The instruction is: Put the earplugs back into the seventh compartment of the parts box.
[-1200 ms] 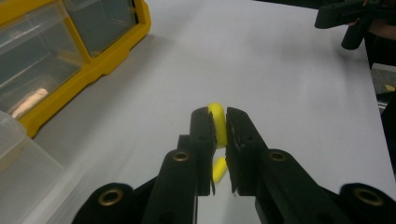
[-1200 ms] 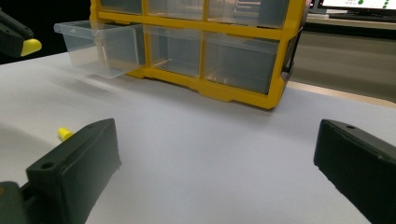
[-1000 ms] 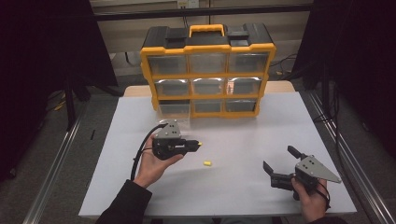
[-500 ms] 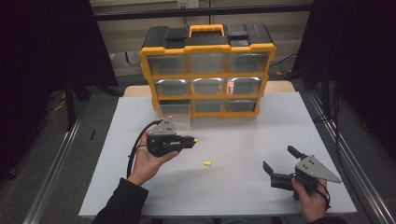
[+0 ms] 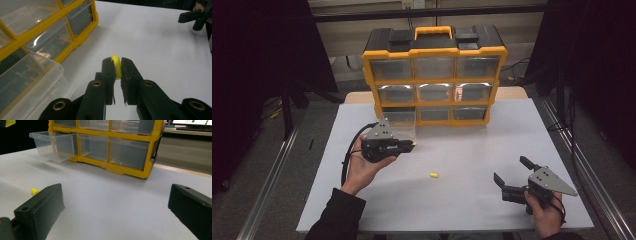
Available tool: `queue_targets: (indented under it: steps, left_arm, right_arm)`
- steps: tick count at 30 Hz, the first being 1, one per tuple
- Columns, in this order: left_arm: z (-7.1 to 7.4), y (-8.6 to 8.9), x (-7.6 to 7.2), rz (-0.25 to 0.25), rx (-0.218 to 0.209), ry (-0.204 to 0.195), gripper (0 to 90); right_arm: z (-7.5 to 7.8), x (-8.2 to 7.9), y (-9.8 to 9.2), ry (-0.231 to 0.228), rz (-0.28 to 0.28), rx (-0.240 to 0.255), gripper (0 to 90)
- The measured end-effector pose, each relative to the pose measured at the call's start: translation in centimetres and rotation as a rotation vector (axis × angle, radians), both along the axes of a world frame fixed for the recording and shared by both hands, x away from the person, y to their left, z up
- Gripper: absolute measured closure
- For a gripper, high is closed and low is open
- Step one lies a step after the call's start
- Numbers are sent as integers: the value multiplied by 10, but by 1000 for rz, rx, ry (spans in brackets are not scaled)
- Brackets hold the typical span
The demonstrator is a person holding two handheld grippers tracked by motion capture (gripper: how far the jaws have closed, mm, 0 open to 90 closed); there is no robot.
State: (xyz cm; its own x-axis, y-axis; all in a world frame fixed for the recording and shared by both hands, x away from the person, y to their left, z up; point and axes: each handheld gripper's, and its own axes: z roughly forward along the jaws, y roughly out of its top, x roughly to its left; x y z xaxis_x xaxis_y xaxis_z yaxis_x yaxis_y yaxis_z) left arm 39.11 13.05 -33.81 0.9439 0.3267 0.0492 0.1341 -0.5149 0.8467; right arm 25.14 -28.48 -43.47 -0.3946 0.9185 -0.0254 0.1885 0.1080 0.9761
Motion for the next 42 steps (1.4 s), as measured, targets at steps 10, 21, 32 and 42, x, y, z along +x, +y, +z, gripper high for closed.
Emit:
queue_targets:
  steps: [10,21,32,42]
  left_arm:
    - [13,6,16,22,18,-5,817]
    - [24,12,36,44,84,-7,816]
    - [27,11,63,70,178,38,815]
    - [33,5,88,71,234,69,814]
  right_arm:
    - [0,0,0,1,-3,2,0]
    - [0,0,0,-1,-3,-2,0]
    - [0,0,0,2,0,-1,0]
    - [0,0,0,3,1,0,0]
